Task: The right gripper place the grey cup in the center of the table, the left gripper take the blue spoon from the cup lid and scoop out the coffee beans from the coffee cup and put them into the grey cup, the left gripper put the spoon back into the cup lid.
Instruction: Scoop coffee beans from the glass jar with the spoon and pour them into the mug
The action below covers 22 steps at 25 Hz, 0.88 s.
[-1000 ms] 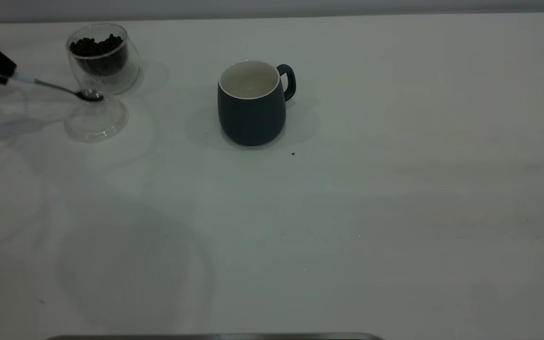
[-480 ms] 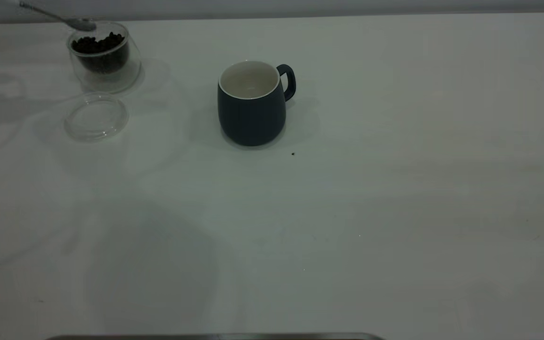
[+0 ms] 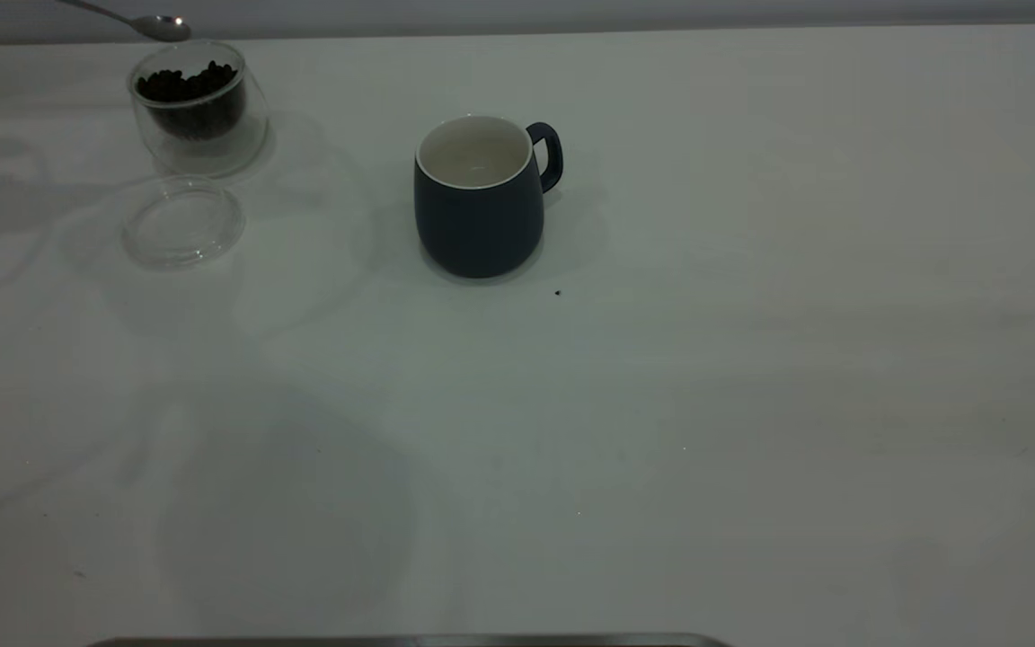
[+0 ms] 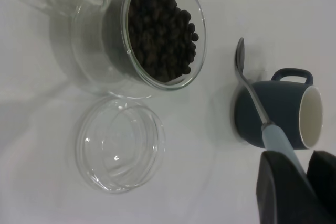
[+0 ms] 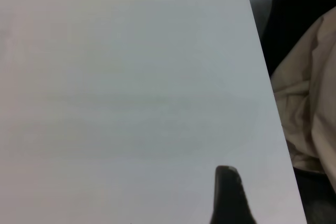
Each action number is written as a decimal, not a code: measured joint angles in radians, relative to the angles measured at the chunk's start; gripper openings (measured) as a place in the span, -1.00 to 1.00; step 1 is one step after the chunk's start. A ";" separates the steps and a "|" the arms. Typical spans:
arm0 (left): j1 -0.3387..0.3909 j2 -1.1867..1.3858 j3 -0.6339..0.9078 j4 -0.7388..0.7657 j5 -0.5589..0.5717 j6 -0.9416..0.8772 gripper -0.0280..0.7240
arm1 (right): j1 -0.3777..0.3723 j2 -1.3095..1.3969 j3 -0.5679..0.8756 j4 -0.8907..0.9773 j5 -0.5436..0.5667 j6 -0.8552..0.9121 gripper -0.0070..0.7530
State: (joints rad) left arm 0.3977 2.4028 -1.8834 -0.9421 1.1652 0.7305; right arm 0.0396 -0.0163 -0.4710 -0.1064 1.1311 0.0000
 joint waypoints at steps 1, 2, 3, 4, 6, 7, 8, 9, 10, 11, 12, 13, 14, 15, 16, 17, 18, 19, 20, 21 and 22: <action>0.000 0.008 0.000 0.001 0.000 0.000 -0.57 | 0.000 0.000 0.000 0.000 0.000 0.000 0.21; -0.001 0.016 0.000 0.002 0.000 0.000 -0.57 | 0.000 0.000 0.000 0.000 0.000 0.000 0.21; -0.004 0.027 0.000 0.005 -0.007 0.000 -0.57 | 0.000 0.000 0.000 0.000 0.000 0.000 0.21; -0.006 0.037 0.000 0.009 -0.020 0.000 -0.57 | 0.000 0.000 0.000 0.000 0.000 0.000 0.21; -0.008 0.051 0.000 0.011 -0.059 0.000 -0.57 | 0.000 0.000 0.000 0.000 0.000 0.000 0.21; -0.009 0.054 0.000 0.011 -0.080 0.001 -0.57 | 0.000 0.000 0.000 0.000 0.000 0.000 0.21; -0.009 0.056 0.000 0.010 -0.099 0.001 -0.57 | 0.000 0.000 0.000 0.000 0.000 0.000 0.21; -0.009 0.056 0.000 0.006 -0.113 0.001 -0.57 | 0.000 0.000 0.000 0.000 0.000 0.000 0.21; -0.008 0.056 0.000 0.000 -0.123 0.001 -0.57 | 0.000 0.000 0.000 0.000 0.000 0.000 0.21; -0.008 0.056 0.000 -0.002 -0.132 0.001 -0.57 | 0.000 0.000 0.000 0.000 0.000 0.000 0.21; -0.007 0.059 0.000 -0.003 -0.136 0.002 -0.57 | 0.000 0.000 0.000 0.000 0.000 0.000 0.21; -0.007 0.061 0.000 -0.003 -0.137 0.005 -0.57 | 0.000 0.000 0.000 0.000 0.000 0.000 0.21; -0.007 0.067 0.000 -0.003 -0.138 0.007 -0.57 | 0.000 0.000 0.000 0.000 0.000 0.000 0.21; -0.007 0.073 0.000 -0.004 -0.138 0.014 -0.57 | 0.000 0.000 0.000 0.000 0.000 0.000 0.21; -0.008 0.080 0.000 -0.004 -0.139 0.016 -0.57 | 0.000 0.000 0.000 0.000 0.000 0.000 0.21; -0.008 0.089 0.000 -0.007 -0.140 0.017 -0.57 | 0.000 0.000 0.000 0.000 0.000 0.000 0.21; -0.008 0.097 0.000 -0.017 -0.141 0.022 -0.57 | 0.000 0.000 0.000 0.000 0.000 0.000 0.21; -0.008 0.103 0.000 -0.026 -0.142 0.024 -0.57 | 0.000 0.000 0.000 0.000 0.000 0.000 0.21; -0.008 0.107 0.000 -0.031 -0.144 0.025 -0.57 | 0.000 0.000 0.000 0.000 0.000 0.000 0.21; -0.008 0.110 0.000 -0.037 -0.145 0.026 -0.57 | 0.000 0.000 0.000 0.000 0.000 0.000 0.21; -0.008 0.113 0.000 -0.040 -0.145 0.026 -0.57 | 0.000 0.000 0.000 0.000 0.000 0.000 0.21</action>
State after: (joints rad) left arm 0.3895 2.5155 -1.8834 -0.9820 1.0202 0.7569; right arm 0.0396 -0.0163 -0.4710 -0.1064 1.1311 0.0000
